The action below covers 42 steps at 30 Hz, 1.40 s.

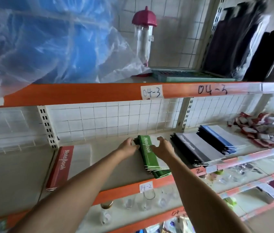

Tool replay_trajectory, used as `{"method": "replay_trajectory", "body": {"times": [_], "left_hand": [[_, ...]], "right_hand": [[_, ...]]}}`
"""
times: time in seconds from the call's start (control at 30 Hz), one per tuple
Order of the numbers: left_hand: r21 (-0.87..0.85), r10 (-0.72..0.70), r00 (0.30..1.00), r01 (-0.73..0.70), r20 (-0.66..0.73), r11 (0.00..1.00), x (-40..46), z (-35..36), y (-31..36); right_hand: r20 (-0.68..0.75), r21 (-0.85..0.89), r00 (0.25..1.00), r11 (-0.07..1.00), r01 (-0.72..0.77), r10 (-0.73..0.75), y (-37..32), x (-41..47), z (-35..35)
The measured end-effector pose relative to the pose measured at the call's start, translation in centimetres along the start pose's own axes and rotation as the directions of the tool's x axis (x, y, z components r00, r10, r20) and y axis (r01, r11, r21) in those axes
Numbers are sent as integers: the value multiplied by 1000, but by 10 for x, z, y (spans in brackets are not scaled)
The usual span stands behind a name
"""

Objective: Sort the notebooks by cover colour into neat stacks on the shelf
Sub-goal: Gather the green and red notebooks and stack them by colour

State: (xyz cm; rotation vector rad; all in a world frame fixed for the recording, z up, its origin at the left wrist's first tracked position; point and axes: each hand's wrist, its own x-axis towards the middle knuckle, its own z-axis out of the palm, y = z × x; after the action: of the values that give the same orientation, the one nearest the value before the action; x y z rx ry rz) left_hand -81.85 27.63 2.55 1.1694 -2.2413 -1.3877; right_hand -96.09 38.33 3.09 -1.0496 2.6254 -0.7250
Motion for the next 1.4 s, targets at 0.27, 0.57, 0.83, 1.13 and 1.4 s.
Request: {"method": "replay_trajectory", "body": {"times": [0.27, 0.57, 0.83, 1.13, 1.4], "left_hand": [[-219, -174, 985, 172, 11, 961, 27, 68, 9], [-324, -248, 950, 177, -191, 929, 26, 97, 12], [-370, -238, 948, 147, -211, 917, 29, 98, 11], [-439, -301, 919, 169, -253, 883, 9, 50, -23], [-369, -338, 887, 213, -315, 904, 1, 5, -45]], "right_hand": [[199, -39, 980, 999, 25, -17, 53, 40, -10], [348, -15, 935, 997, 81, -71, 67, 50, -2], [301, -33, 942, 986, 164, -146, 74, 52, -1], [299, -3, 927, 971, 239, -227, 30, 33, 33], [367, 86, 887, 960, 266, -279, -6, 29, 58]]}}
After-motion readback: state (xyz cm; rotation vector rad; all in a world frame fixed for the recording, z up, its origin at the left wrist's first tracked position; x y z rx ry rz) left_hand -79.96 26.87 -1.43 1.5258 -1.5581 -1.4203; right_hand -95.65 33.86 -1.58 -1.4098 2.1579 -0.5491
